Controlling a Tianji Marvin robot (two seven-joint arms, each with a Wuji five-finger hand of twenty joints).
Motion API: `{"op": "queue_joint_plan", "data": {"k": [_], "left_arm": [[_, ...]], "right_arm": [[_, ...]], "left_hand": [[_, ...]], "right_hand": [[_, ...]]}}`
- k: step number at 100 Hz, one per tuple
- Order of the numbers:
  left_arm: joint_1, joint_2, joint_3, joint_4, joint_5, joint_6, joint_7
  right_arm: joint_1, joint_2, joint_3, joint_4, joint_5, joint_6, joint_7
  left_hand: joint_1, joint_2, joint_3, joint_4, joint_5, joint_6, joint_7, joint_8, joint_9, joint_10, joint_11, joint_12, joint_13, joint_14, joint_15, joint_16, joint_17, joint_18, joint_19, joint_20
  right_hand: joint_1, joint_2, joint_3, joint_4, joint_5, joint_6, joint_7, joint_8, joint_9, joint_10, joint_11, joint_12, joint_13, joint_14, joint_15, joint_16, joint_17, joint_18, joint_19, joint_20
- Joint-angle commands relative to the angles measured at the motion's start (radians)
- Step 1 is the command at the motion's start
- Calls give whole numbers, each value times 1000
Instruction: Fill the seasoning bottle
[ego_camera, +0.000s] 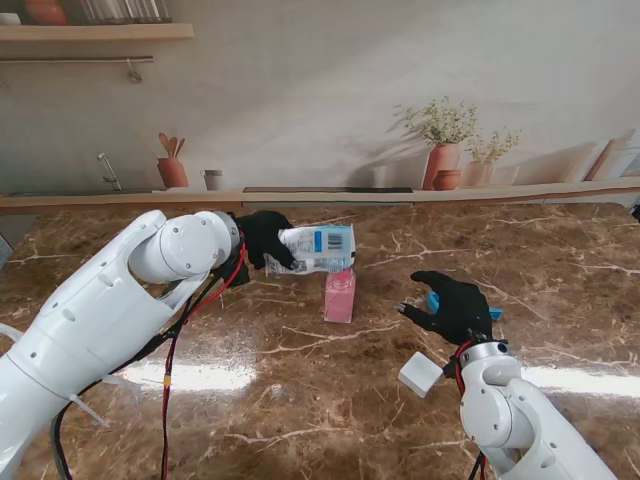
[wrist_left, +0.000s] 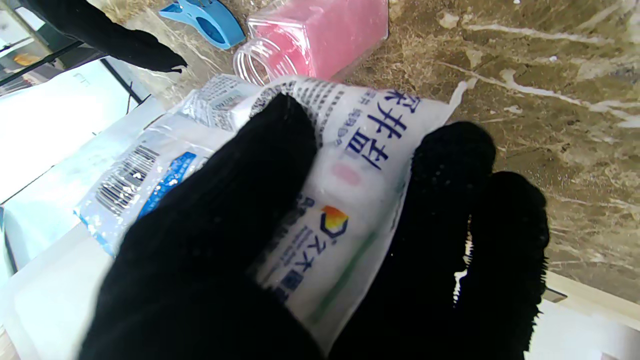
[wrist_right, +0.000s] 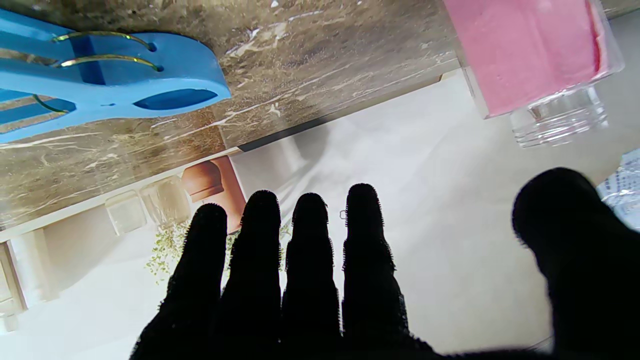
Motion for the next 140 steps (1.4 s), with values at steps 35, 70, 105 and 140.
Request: {"op": "queue_joint_plan", "data": {"k": [35,70,105,140], "left_arm": [[-106,6,76,6,48,59,-67],[-175,0,150,26,76,70,-74],[-228,-8,216,46,111,68,-70],[-273,-14,272,52,134,74,-73]], "right_arm": [[-12,-8,2,26,24,1,-3],[-12,-11,-3,36,38,-1,-9],[-15,-14,1,45,45,-2,-19],[-15,-14,1,53,50,-3,-20]], "left_hand": [[151,152,254,25,108,-43,330,42,99,-66,195,25,54,-43,51,-9,31,4,74,4],[148,145,253,17,103,-33,304,18,96,-64,172,10,62,-53,52,-12,43,-4,80,-3],[142,138,260,14,109,-30,292,0,102,-60,163,3,67,-59,65,-16,59,-6,86,-12],[129,117,283,14,119,-16,236,-107,118,-45,95,-45,69,-57,87,-51,84,-5,90,-32]], "right_hand": [[11,10,21,18,-15,-18,0,12,-11,4,5,15,-41,8,5,22,-13,9,-16,23],[14,11,22,17,-12,-21,1,15,-8,5,7,21,-43,13,6,28,-13,11,-17,32],[16,12,23,17,-10,-20,2,17,-8,6,8,26,-44,17,8,34,-19,17,-22,40],[18,13,26,16,-5,-22,6,20,-4,6,11,32,-43,23,13,40,-17,22,-20,50]]}}
